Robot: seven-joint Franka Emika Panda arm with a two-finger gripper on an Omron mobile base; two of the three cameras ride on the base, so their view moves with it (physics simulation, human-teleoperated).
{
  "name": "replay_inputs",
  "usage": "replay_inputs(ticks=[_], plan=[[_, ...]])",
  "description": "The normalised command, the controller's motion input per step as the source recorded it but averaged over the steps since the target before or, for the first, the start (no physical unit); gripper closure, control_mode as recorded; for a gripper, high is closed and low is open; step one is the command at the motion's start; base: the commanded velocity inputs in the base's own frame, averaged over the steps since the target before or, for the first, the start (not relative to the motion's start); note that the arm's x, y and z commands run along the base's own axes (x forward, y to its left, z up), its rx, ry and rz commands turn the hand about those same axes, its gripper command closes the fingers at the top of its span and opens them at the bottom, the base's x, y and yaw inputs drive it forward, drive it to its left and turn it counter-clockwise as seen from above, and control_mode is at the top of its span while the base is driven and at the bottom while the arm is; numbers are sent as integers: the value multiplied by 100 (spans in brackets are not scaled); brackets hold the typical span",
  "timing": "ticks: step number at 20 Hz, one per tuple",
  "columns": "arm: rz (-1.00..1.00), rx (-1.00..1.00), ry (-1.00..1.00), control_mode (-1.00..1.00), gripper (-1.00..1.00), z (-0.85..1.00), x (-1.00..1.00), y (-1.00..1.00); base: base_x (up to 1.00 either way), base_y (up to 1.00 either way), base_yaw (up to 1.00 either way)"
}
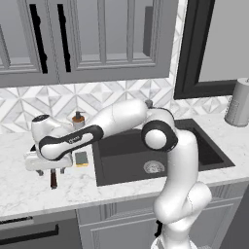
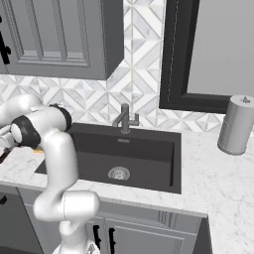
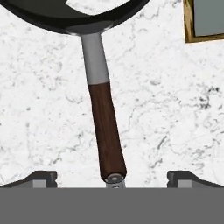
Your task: Pick the pan and sponge and place them into the sink. Then turn on the water.
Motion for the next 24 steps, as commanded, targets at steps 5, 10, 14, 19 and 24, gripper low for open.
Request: replay_inputs(ticks=[5,10,14,19,24], plan=[[0,0,0,-100,-100,-30,0,0,0,0,0],[0,0,0,-100,-100,-35,3,0,0,0,0],[0,0,0,-100,-100,-18,13,0,0,0,0],[0,0,0,-100,-100,-21,17,0,0,0,0],[0,0,0,-100,-100,-27,11,0,0,0,0]])
